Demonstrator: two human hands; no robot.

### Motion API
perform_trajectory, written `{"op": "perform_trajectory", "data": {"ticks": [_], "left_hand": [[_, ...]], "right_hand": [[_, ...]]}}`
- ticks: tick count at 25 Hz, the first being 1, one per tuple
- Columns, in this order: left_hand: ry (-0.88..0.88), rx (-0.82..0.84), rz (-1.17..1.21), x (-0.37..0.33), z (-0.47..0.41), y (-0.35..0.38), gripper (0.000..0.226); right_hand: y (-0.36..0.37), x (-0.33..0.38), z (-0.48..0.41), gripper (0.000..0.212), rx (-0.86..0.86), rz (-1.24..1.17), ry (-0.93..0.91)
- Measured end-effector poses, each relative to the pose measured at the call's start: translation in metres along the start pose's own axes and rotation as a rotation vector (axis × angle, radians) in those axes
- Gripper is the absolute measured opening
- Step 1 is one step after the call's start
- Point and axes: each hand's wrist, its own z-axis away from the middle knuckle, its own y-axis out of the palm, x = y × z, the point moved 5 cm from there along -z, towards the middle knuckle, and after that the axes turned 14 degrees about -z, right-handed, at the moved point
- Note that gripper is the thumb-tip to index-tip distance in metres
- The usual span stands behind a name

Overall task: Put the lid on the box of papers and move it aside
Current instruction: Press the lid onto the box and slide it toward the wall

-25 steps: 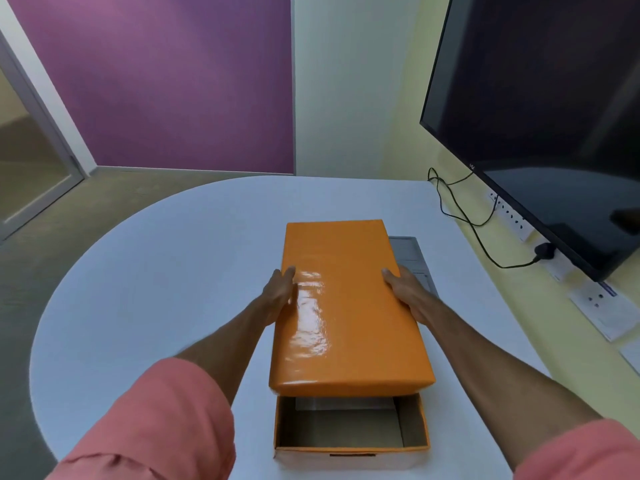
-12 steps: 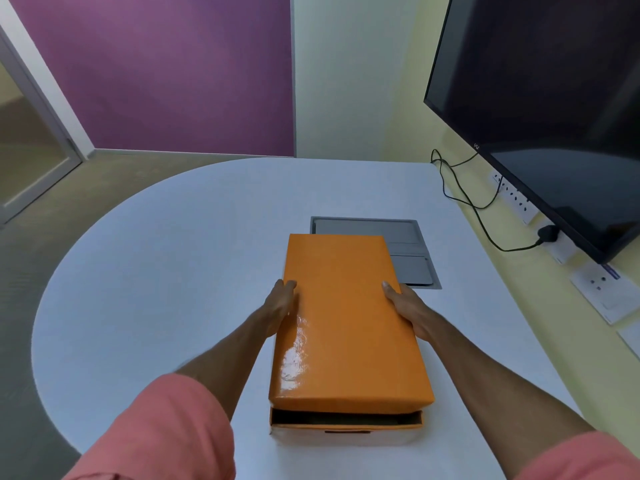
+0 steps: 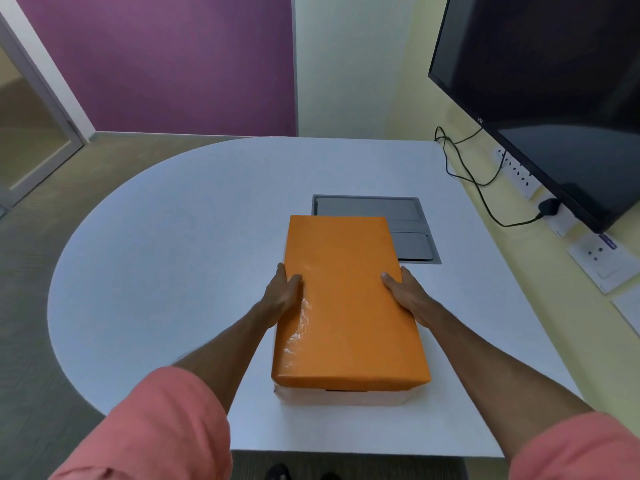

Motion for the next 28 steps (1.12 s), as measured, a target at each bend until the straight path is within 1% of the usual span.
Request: {"op": "perform_trajectory", "data": {"ticks": [2,5,7,9,12,17,21,24,28], "left_hand": [[0.074,-0.038,-0.112,0.000,0.009,0.004,0.054],[0.111,-0.148,-0.486,0.007,0.026,0.014,0.068],[0.128,-0.241,-0.664,0.008,0.040,0.022,0.067],[0.136,-0.299,-0.748,0.008,0.051,0.029,0.066],[0.134,-0.313,-0.799,0.011,0.059,0.034,0.066],[0.143,-0.340,-0.788,0.017,0.065,0.038,0.066],[0.153,-0.379,-0.765,0.025,0.065,0.041,0.066],[0.143,-0.366,-0.752,0.026,0.062,0.043,0.068],[0.124,-0.365,-0.817,0.025,0.061,0.041,0.068]], "right_hand": [[0.003,-0.003,0.006,0.081,-0.056,0.223,-0.069],[0.018,-0.002,0.027,0.080,-0.161,0.585,-0.293],[0.039,-0.006,0.043,0.078,-0.158,0.752,-0.443],[0.057,-0.015,0.055,0.075,-0.146,0.865,-0.516],[0.067,-0.030,0.061,0.070,-0.154,0.900,-0.511],[0.068,-0.041,0.063,0.067,-0.196,0.897,-0.558],[0.071,-0.049,0.062,0.067,-0.222,0.896,-0.576],[0.071,-0.050,0.060,0.068,-0.249,0.911,-0.581],[0.071,-0.049,0.061,0.068,-0.243,0.916,-0.573]]}}
